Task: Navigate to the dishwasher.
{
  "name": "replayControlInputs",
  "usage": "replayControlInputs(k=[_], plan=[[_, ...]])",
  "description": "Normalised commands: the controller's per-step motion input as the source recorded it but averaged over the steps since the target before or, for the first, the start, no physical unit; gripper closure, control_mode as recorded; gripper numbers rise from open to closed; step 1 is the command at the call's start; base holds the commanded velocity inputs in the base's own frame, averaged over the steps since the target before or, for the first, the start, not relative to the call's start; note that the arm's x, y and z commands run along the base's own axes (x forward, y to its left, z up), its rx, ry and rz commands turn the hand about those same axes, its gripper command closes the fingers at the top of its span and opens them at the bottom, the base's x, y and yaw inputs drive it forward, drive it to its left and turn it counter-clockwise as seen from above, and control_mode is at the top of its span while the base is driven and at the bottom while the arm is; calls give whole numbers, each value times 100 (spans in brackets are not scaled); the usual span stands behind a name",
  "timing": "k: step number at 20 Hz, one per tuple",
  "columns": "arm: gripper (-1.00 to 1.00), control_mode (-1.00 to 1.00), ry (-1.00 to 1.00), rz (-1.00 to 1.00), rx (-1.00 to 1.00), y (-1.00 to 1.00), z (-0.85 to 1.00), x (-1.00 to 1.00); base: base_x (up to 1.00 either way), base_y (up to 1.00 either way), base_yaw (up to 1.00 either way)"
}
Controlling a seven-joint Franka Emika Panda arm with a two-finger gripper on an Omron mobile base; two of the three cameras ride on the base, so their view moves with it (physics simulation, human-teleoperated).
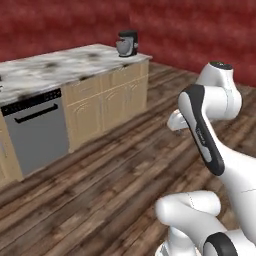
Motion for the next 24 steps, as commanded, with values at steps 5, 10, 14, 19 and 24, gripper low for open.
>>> replayControlInputs(k=[5,10,14,19,24], plan=[[-100,100,0,0,0,0,0,0,64,-26,62],[-100,100,0,0,0,0,0,0,55,-30,69],[-100,100,0,0,0,0,0,0,64,-43,62],[-100,100,0,0,0,0,0,0,100,-70,29],[-100,100,0,0,0,0,0,0,100,-66,25]])
